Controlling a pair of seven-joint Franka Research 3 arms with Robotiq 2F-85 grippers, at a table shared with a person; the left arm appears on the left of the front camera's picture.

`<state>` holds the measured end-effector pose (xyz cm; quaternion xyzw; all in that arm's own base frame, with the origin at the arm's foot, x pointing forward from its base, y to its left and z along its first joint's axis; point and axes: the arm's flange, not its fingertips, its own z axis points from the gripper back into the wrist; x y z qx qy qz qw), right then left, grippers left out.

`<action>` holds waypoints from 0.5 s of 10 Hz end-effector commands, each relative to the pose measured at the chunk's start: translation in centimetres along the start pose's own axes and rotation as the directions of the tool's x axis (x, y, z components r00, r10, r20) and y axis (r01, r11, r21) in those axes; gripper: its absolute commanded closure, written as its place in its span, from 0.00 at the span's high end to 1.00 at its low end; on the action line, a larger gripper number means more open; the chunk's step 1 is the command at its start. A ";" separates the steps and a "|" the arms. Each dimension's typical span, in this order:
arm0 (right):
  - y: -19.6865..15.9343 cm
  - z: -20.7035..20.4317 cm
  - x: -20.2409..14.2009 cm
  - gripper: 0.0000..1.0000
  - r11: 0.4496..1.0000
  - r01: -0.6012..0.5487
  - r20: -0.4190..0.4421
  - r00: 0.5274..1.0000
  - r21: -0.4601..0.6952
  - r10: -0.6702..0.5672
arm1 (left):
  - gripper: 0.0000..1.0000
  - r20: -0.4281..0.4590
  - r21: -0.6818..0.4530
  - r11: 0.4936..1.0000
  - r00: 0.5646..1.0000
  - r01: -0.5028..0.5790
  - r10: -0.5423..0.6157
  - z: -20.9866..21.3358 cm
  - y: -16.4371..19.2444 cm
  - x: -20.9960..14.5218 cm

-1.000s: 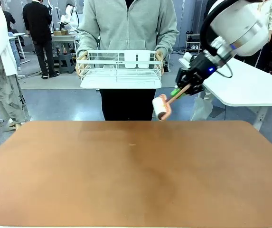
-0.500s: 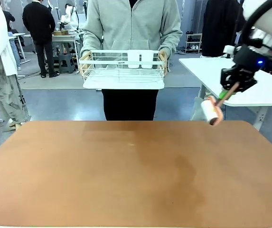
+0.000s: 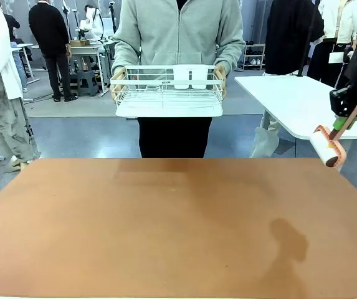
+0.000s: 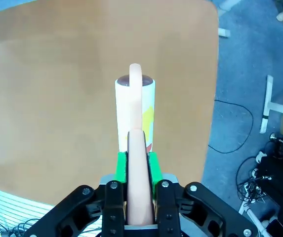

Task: Clean the table.
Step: Clean the table with the Lint Roller when the human lifts the Dish drying rack.

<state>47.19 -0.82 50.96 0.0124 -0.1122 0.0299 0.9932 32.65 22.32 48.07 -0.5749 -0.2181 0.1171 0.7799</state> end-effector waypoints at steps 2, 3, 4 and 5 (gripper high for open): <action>0.4 0.1 0.1 0.21 1.000 -0.007 0.009 1.000 0.022 0.007 | 1.00 0.002 -0.006 1.000 1.000 0.005 -0.005 0.2 -0.1 -0.1; 0.4 0.1 0.1 0.21 1.000 -0.007 0.009 1.000 0.022 0.007 | 1.00 0.002 -0.006 1.000 1.000 0.005 -0.005 0.2 -0.1 -0.1; 0.4 0.1 0.1 0.21 1.000 -0.007 0.009 1.000 0.022 0.007 | 1.00 0.002 -0.006 1.000 1.000 0.005 -0.005 0.2 -0.1 -0.1; 0.4 0.1 0.1 0.21 1.000 -0.007 0.009 1.000 0.022 0.007 | 1.00 0.002 -0.006 1.000 1.000 0.005 -0.005 0.2 -0.1 -0.1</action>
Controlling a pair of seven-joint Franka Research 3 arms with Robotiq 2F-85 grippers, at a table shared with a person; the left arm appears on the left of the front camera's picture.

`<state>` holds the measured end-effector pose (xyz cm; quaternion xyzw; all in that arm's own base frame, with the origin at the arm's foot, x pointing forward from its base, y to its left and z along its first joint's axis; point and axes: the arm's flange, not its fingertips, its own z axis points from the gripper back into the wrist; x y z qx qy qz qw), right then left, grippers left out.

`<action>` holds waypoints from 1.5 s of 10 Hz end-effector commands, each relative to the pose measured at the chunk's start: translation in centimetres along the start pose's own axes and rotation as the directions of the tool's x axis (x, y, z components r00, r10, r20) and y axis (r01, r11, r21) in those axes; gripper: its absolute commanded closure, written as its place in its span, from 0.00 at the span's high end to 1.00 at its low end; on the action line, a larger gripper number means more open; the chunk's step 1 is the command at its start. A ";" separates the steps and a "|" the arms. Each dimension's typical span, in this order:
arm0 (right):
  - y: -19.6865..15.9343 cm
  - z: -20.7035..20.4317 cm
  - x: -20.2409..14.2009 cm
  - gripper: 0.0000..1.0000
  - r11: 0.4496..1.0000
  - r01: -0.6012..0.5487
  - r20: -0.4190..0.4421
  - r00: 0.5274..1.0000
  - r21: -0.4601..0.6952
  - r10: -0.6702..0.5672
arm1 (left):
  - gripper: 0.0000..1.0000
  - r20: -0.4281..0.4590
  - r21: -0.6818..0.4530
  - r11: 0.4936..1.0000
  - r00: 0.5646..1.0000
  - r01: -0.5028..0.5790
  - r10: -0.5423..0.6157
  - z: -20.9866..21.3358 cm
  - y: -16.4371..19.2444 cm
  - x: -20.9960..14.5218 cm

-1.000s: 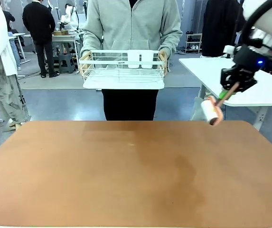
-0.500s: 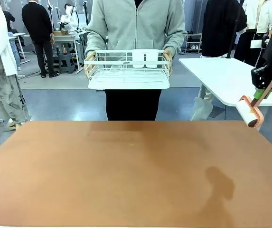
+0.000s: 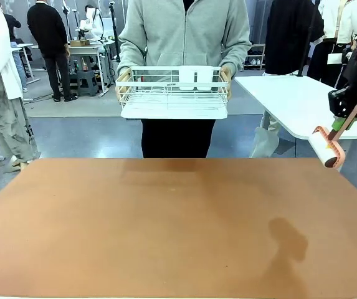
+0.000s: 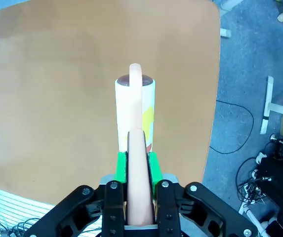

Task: Clean the table.
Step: Clean the table with the Lint Roller when the human lifts the Dish drying rack, then place the Lint Roller down when the Dish drying rack is positioned in the middle of the table.

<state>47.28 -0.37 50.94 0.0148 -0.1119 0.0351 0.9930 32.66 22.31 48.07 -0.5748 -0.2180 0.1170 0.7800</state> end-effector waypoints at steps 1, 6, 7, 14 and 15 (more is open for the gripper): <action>0.0 0.2 0.0 0.21 1.000 0.003 0.009 1.000 0.016 -0.003 | 1.00 0.003 -0.006 1.000 1.000 0.005 -0.005 0.2 -0.1 -0.1; 0.0 0.2 0.0 0.21 1.000 0.003 0.009 1.000 0.016 -0.003 | 1.00 0.003 -0.006 1.000 1.000 0.005 -0.005 0.2 -0.1 -0.1; 0.0 0.2 0.0 0.21 1.000 0.003 0.009 1.000 0.016 -0.003 | 1.00 0.003 -0.006 1.000 1.000 0.005 -0.005 0.2 -0.1 -0.1; 0.0 0.2 0.0 0.21 1.000 0.003 0.009 1.000 0.016 -0.003 | 1.00 0.003 -0.006 1.000 1.000 0.005 -0.005 0.2 -0.1 -0.1; 0.0 0.2 0.0 0.21 1.000 0.003 0.009 1.000 0.016 -0.003 | 1.00 0.003 -0.006 1.000 1.000 0.005 -0.005 0.2 -0.1 -0.1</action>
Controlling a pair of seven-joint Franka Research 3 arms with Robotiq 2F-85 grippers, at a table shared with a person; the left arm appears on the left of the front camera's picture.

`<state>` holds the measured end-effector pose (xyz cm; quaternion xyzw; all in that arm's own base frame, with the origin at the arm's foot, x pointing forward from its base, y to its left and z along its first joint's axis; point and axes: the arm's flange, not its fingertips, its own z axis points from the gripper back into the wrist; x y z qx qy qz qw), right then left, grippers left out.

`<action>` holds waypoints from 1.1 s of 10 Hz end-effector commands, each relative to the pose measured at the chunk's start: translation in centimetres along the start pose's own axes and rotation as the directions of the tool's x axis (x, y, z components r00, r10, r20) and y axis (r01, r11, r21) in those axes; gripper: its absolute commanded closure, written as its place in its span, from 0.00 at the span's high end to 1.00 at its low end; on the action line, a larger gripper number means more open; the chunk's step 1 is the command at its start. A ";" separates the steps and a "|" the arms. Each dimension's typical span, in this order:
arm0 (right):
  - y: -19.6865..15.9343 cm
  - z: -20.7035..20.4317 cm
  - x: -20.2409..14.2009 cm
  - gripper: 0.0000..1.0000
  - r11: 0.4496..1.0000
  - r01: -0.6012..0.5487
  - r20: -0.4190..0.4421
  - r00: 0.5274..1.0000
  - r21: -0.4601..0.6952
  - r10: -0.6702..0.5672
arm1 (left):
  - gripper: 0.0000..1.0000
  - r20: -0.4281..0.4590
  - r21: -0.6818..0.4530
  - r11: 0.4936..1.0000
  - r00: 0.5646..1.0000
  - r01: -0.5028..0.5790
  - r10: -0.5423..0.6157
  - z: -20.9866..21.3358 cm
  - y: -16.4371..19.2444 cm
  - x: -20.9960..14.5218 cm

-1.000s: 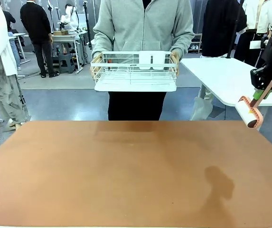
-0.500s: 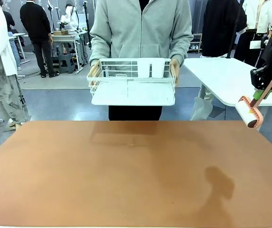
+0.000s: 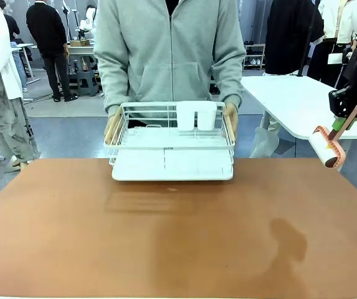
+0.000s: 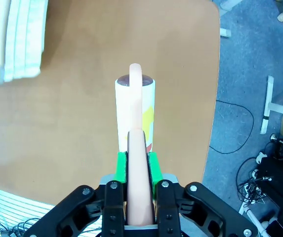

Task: Clean the table.
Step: Place the Lint Roller down when the Dish drying rack is positioned in the middle of the table.

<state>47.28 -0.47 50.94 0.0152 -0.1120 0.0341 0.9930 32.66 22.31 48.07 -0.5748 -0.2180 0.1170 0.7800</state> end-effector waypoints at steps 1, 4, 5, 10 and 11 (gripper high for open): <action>0.1 0.2 0.0 0.21 1.000 0.001 0.009 1.000 0.015 -0.001 | 1.00 0.003 -0.006 1.000 1.000 0.005 -0.005 0.2 -0.1 -0.1; 0.1 0.2 0.0 0.21 1.000 0.001 0.009 1.000 0.015 -0.001 | 1.00 0.003 -0.006 1.000 1.000 0.005 -0.005 0.2 -0.1 -0.1; 0.1 0.2 0.0 0.21 1.000 0.001 0.009 1.000 0.015 -0.001 | 1.00 0.003 -0.006 1.000 1.000 0.005 -0.005 0.2 -0.1 -0.1; 0.1 0.2 0.0 0.21 1.000 0.001 0.009 1.000 0.015 -0.001 | 1.00 0.003 -0.006 1.000 1.000 0.005 -0.005 0.2 -0.1 -0.1; 0.1 0.2 0.0 0.21 1.000 0.001 0.009 1.000 0.015 -0.001 | 1.00 0.003 -0.006 1.000 1.000 0.005 -0.005 0.2 -0.1 -0.1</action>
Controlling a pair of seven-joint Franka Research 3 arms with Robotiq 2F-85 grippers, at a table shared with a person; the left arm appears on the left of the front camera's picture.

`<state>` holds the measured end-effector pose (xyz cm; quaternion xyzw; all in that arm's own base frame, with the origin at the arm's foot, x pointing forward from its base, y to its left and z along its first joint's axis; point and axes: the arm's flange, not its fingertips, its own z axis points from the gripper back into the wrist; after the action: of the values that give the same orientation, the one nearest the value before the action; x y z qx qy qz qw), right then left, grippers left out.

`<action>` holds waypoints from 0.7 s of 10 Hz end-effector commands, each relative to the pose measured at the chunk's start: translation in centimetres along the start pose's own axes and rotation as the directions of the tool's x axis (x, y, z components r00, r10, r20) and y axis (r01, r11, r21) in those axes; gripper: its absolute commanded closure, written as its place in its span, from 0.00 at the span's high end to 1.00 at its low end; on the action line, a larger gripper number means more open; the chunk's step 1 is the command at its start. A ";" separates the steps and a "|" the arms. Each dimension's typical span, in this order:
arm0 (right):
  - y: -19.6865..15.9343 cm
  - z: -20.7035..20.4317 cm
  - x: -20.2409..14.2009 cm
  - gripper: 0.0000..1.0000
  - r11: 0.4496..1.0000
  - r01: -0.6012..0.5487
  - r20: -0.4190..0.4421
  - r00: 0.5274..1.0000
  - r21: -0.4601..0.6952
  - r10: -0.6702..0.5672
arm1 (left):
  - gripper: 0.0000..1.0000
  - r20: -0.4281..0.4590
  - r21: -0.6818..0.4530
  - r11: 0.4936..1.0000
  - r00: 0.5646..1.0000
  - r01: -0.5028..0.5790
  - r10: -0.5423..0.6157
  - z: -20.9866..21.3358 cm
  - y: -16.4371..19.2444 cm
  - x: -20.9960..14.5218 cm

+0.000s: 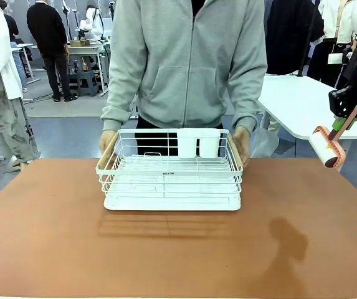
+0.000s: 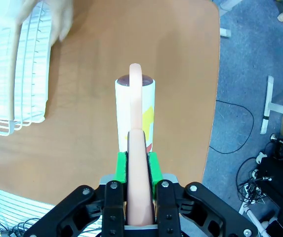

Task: Clean the table.
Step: Place the Lint Roller down when the Dish drying rack is positioned in the middle of the table.

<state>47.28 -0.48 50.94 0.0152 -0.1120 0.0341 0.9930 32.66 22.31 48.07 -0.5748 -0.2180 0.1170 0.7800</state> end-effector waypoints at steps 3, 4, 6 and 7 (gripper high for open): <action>0.1 0.2 0.0 0.21 1.000 0.001 0.009 1.000 0.015 -0.001 | 1.00 0.003 -0.006 1.000 1.000 0.005 -0.005 0.2 -0.1 -0.1; 0.1 0.2 0.0 0.21 1.000 0.001 0.009 1.000 0.015 -0.001 | 1.00 0.003 -0.006 1.000 1.000 0.005 -0.005 0.2 -0.1 -0.1; 0.1 0.2 0.0 0.21 1.000 0.001 0.009 1.000 0.015 -0.001 | 1.00 0.003 -0.006 1.000 1.000 0.005 -0.005 0.2 -0.1 -0.1; 0.1 0.2 0.0 0.21 1.000 0.001 0.009 1.000 0.015 -0.001 | 1.00 0.003 -0.006 1.000 1.000 0.005 -0.005 0.2 -0.1 -0.1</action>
<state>47.28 -0.48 50.94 0.0152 -0.1120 0.0341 0.9930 32.66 22.31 48.07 -0.5748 -0.2180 0.1170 0.7800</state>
